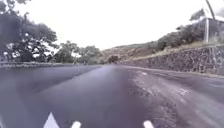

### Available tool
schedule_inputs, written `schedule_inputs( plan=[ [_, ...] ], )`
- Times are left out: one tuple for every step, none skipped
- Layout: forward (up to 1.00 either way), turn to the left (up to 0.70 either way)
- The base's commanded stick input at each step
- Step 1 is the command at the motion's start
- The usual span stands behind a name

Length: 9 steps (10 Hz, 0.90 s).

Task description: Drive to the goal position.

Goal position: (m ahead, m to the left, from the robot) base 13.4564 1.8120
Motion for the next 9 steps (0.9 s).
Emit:
schedule_inputs(
  plan=[
    [0.7, 0.0],
    [0.7, 0.0],
    [0.7, 0.0],
    [0.7, 0.0],
    [0.7, 0.0],
    [0.7, 0.0],
    [0.7, 0.0],
    [0.7, 0.0],
    [0.7, 0.0]
  ],
)
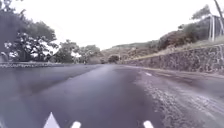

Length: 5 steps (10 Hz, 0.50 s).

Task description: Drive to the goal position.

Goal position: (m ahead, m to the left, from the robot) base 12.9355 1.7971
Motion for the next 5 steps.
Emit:
schedule_inputs(
  plan=[
    [0.7, 0.0],
    [0.7, 0.0],
    [0.7, 0.0],
    [0.7, 0.0],
    [0.7, 0.0]
  ],
)
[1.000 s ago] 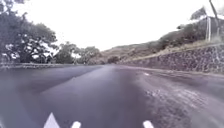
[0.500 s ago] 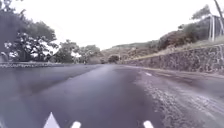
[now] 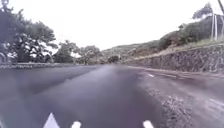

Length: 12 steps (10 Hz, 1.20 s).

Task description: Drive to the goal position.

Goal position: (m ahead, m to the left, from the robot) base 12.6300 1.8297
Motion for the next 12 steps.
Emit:
schedule_inputs(
  plan=[
    [0.7, 0.0],
    [0.7, 0.0],
    [0.7, 0.0],
    [0.7, 0.0],
    [0.7, 0.0],
    [0.7, 0.0],
    [0.7, 0.0],
    [0.7, 0.0],
    [0.7, 0.0],
    [0.7, 0.0],
    [0.7, 0.0],
    [0.7, 0.0]
  ],
)
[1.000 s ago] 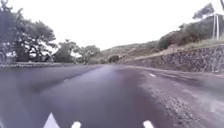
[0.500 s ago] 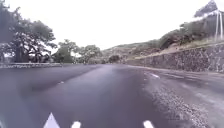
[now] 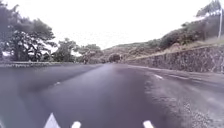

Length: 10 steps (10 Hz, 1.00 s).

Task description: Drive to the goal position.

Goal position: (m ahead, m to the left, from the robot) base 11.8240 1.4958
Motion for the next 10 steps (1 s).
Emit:
schedule_inputs(
  plan=[
    [0.7, 0.0],
    [0.7, 0.0],
    [0.7, 0.0],
    [0.7, 0.0],
    [0.7, 0.0],
    [0.7, 0.0],
    [0.7, 0.0],
    [0.7, 0.0],
    [0.7, 0.0],
    [0.7, 0.0]
  ],
)
